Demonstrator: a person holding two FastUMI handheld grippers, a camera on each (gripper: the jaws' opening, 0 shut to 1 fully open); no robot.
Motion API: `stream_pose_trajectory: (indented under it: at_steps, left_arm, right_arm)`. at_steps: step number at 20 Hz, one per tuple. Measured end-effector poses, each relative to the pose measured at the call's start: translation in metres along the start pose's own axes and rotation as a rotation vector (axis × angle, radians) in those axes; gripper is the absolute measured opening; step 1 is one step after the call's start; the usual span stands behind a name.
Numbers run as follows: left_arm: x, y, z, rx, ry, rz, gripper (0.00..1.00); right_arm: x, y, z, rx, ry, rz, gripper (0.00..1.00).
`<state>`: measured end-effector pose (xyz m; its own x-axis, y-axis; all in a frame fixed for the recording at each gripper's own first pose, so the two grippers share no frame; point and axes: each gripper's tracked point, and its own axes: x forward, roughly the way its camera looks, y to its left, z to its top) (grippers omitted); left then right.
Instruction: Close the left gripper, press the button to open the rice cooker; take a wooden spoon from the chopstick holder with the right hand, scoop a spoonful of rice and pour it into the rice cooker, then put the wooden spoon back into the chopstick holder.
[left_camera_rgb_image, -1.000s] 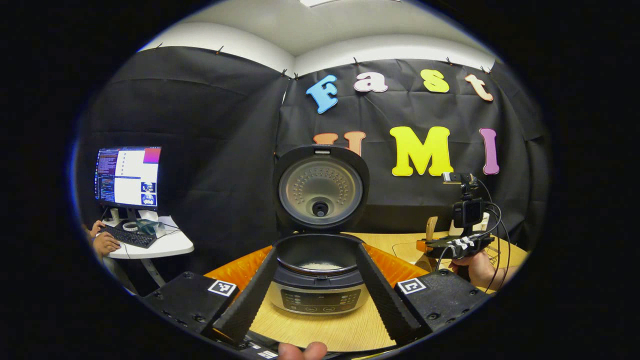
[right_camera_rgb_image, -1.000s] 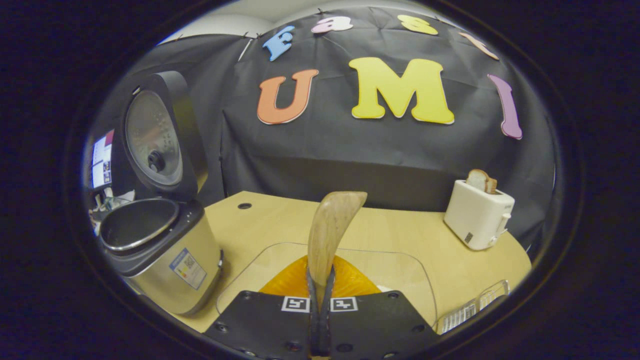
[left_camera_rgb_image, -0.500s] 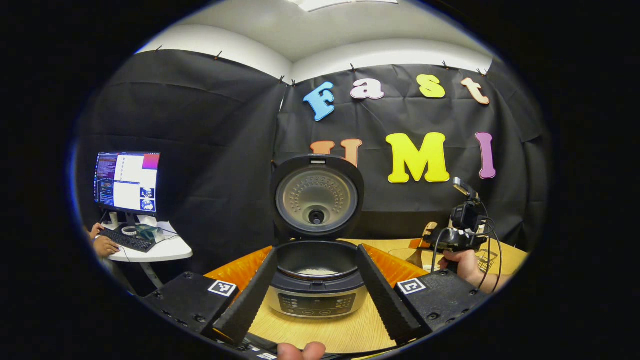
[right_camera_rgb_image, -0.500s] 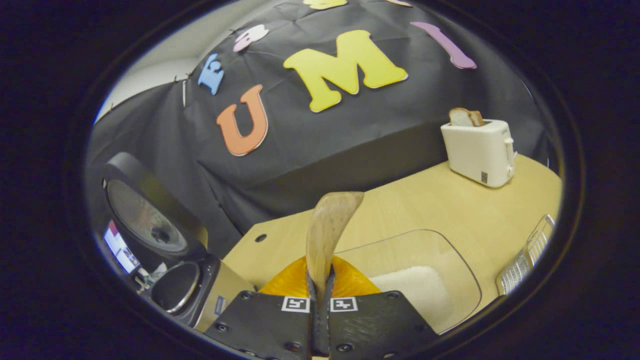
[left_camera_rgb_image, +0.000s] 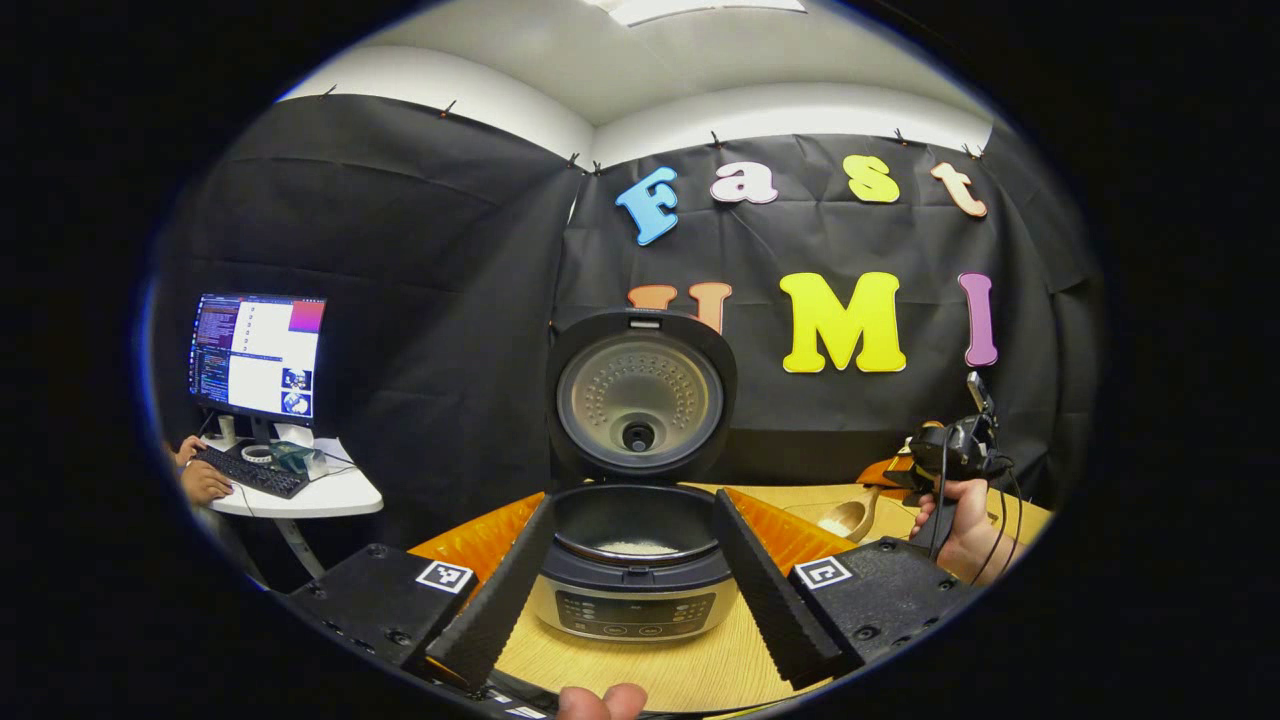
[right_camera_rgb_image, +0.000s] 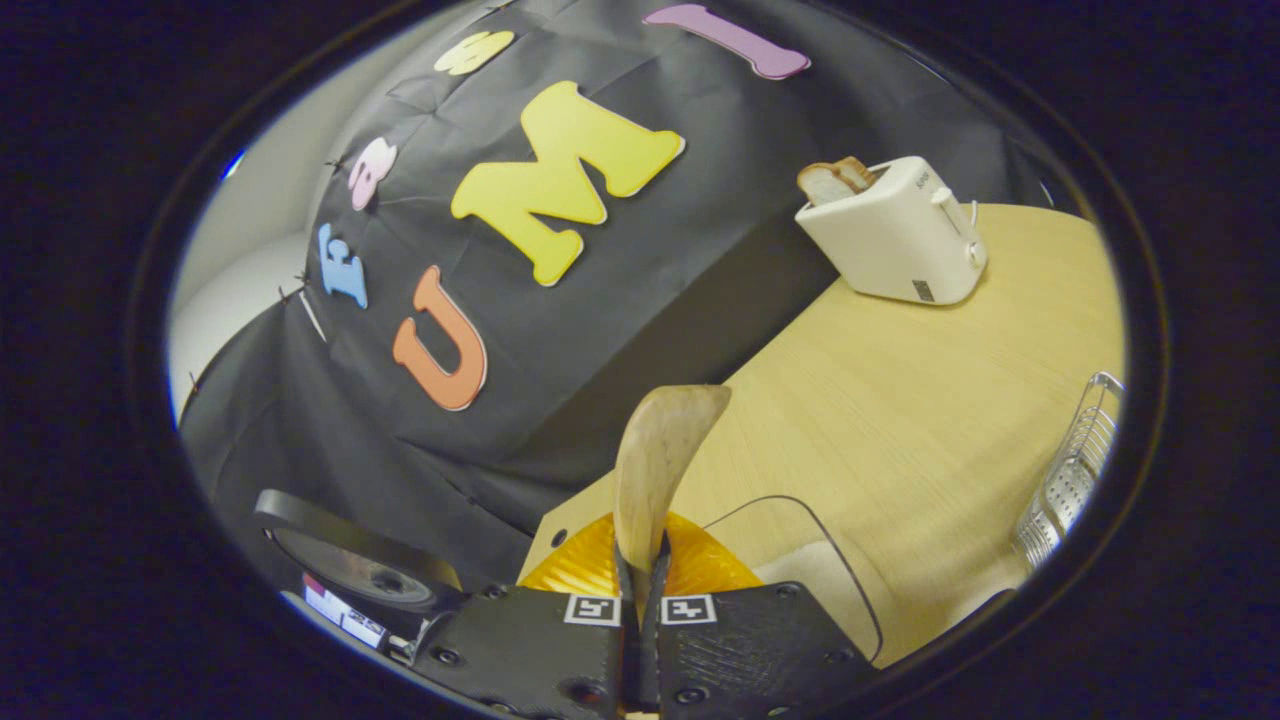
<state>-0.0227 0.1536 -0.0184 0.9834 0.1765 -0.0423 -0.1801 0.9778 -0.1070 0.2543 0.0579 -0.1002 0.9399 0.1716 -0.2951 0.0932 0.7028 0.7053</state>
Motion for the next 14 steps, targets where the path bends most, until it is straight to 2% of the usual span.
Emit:
stream_pose_trajectory:
  at_steps: [6,10,14]
  left_arm:
    - [0.000,0.007,-0.004,0.016,0.022,0.006,1.00]
    - [0.002,0.017,-0.011,0.020,0.049,0.023,1.00]
    - [0.001,0.023,-0.017,0.030,0.082,0.027,1.00]
  right_arm:
    - [-0.013,0.037,0.016,0.043,-0.027,0.072,0.00]
    - [-0.023,0.090,0.017,0.024,-0.033,0.134,0.00]
    - [-0.024,0.154,-0.007,0.005,0.011,0.213,0.00]
